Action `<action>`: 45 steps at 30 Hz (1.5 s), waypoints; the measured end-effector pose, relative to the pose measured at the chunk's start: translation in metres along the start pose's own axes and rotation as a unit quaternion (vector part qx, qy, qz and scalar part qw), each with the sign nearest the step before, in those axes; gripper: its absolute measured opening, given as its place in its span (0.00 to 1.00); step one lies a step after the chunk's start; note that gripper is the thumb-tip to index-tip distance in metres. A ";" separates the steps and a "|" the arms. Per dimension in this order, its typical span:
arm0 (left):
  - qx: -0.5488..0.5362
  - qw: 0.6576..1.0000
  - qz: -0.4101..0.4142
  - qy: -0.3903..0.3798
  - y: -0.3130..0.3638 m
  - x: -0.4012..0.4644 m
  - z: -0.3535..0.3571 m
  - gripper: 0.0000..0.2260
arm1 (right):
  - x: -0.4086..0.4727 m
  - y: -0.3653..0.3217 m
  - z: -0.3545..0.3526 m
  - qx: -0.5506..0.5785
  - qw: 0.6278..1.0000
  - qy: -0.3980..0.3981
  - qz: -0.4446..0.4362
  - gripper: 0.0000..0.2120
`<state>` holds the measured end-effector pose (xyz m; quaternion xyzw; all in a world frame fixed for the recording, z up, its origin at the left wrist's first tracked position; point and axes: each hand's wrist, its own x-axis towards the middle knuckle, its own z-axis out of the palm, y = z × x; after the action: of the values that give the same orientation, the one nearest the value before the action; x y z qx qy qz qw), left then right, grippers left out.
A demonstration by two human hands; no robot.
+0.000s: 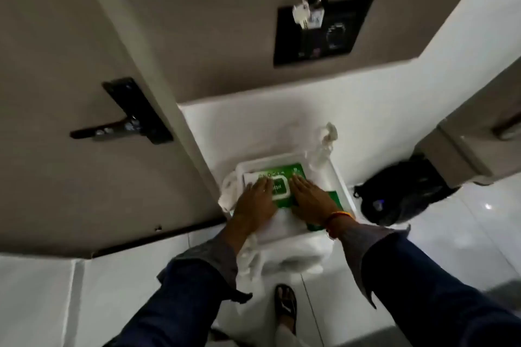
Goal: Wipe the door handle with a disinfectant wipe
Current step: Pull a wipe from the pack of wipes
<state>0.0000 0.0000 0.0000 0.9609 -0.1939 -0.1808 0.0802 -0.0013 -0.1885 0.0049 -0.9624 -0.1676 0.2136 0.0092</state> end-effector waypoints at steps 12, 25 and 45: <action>0.237 0.968 0.061 -0.047 0.015 0.036 0.004 0.20 | 0.010 0.002 0.021 -0.028 0.995 0.095 -0.019 0.29; 0.091 0.994 0.052 0.018 -0.013 0.057 -0.075 0.19 | 0.020 0.007 0.010 -0.043 0.979 0.194 -0.037 0.20; -0.009 0.998 -0.012 0.066 -0.007 0.039 -0.070 0.12 | 0.025 0.009 0.009 0.024 0.946 0.285 -0.152 0.19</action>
<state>0.0626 -0.0036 0.0501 0.9722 -0.1753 -0.1194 0.0994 0.0191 -0.1892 -0.0140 -0.9458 -0.2971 -0.0693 0.1117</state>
